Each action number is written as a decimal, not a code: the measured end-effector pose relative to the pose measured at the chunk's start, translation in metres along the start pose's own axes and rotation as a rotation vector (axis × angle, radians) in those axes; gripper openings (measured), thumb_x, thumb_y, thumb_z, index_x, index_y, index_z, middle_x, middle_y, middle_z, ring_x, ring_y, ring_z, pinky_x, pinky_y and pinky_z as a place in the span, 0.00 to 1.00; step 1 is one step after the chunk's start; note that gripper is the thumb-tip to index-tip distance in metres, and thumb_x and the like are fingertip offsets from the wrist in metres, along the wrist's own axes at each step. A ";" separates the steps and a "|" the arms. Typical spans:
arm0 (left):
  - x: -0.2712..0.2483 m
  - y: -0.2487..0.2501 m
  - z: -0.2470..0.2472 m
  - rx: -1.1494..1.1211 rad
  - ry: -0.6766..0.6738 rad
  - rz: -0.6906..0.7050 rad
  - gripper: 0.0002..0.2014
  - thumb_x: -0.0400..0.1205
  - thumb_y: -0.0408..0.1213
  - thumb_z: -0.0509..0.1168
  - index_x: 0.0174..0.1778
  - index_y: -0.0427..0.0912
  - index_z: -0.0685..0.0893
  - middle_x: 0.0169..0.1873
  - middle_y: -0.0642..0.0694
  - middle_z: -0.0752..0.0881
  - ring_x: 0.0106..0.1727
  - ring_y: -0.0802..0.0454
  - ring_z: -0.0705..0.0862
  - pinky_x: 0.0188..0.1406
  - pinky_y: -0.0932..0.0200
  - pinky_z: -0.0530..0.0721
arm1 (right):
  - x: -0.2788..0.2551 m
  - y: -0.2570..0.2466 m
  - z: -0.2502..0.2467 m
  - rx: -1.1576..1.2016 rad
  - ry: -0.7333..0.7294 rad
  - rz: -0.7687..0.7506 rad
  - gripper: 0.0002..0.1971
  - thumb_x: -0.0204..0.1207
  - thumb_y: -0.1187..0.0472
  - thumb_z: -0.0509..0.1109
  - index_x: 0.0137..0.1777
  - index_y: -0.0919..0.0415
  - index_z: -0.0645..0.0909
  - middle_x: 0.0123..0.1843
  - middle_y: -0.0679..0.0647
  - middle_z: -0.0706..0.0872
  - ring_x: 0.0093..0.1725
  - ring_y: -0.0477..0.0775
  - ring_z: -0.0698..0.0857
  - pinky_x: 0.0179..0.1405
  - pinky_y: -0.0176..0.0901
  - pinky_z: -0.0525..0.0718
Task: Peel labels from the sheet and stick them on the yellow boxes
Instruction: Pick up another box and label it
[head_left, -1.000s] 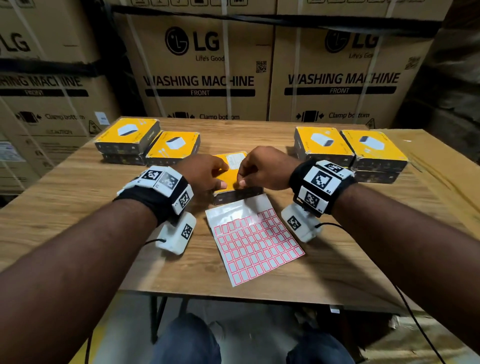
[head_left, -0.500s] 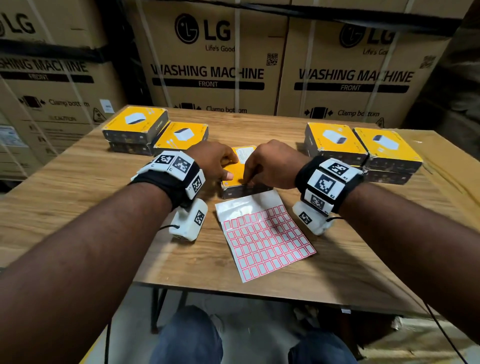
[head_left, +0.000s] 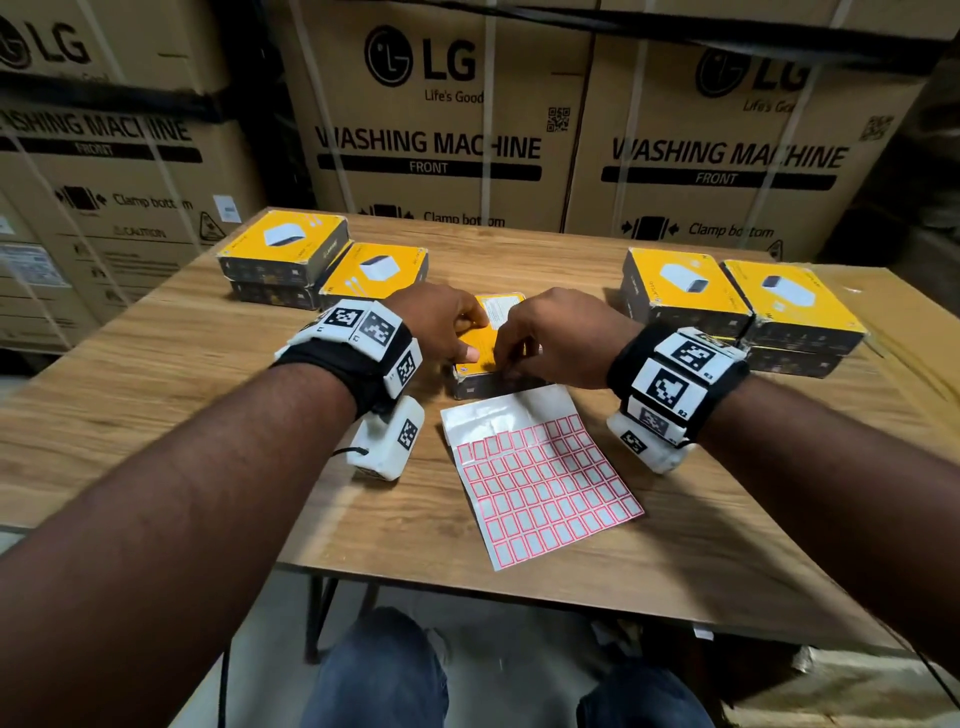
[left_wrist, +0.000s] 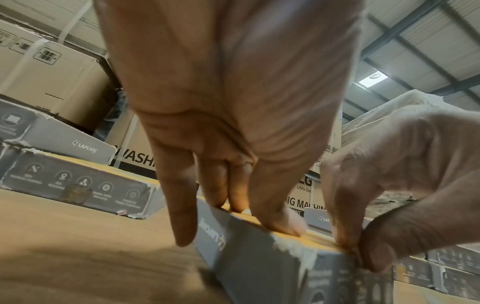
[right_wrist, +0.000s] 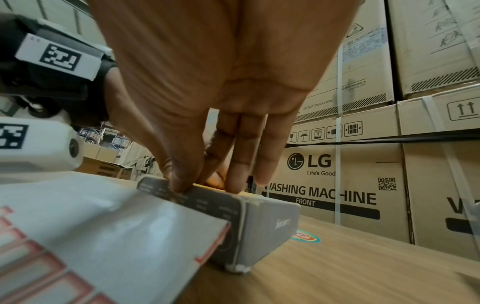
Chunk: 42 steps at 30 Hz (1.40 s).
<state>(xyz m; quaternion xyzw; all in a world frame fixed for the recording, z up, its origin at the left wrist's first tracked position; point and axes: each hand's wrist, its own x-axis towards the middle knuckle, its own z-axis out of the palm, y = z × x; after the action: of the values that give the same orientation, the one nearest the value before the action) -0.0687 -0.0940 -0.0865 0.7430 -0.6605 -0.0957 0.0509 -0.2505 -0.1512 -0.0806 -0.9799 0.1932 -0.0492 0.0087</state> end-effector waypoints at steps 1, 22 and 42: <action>0.001 0.000 0.000 0.016 -0.016 0.001 0.29 0.76 0.50 0.75 0.73 0.52 0.77 0.67 0.53 0.83 0.67 0.53 0.81 0.63 0.59 0.79 | 0.000 0.000 0.000 -0.008 0.005 -0.002 0.09 0.75 0.56 0.74 0.54 0.44 0.88 0.49 0.44 0.89 0.44 0.45 0.80 0.43 0.45 0.81; -0.003 0.002 -0.009 0.281 -0.136 -0.009 0.46 0.61 0.48 0.84 0.75 0.53 0.71 0.65 0.52 0.81 0.62 0.49 0.81 0.61 0.50 0.83 | -0.001 0.017 0.010 0.135 0.017 0.072 0.16 0.72 0.51 0.79 0.60 0.50 0.87 0.49 0.42 0.80 0.47 0.42 0.76 0.36 0.30 0.69; 0.003 -0.002 -0.007 0.170 -0.152 -0.008 0.45 0.64 0.44 0.84 0.76 0.50 0.70 0.57 0.51 0.80 0.56 0.52 0.78 0.55 0.55 0.81 | 0.013 -0.004 0.012 0.287 0.045 0.122 0.01 0.73 0.53 0.76 0.41 0.45 0.88 0.45 0.45 0.91 0.46 0.45 0.86 0.51 0.49 0.86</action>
<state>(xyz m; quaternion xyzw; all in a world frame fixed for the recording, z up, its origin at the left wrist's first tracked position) -0.0651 -0.0973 -0.0805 0.7377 -0.6654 -0.0959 -0.0629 -0.2361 -0.1519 -0.0911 -0.9536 0.2437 -0.0975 0.1476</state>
